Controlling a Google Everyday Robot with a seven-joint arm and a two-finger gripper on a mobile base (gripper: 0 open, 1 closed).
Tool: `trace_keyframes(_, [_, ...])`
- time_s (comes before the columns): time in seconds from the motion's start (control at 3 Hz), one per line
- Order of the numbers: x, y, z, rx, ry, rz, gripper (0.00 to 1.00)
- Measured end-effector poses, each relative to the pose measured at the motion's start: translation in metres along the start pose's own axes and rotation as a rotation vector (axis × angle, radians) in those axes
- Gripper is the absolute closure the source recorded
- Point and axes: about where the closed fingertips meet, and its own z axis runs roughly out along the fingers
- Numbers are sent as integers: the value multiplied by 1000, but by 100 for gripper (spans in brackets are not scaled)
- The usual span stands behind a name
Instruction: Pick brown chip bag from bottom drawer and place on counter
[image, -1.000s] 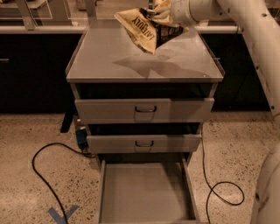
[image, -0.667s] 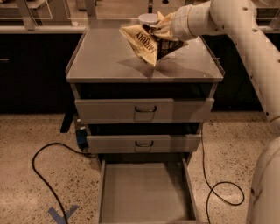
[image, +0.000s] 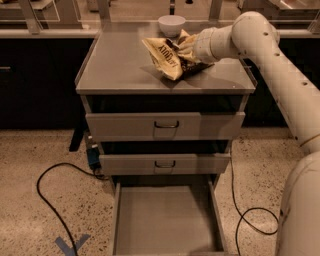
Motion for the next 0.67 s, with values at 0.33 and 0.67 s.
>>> trace_keyframes(0.33, [0,0,0,0,0,0,100])
trace_keyframes(0.67, [0,0,0,0,0,0,80])
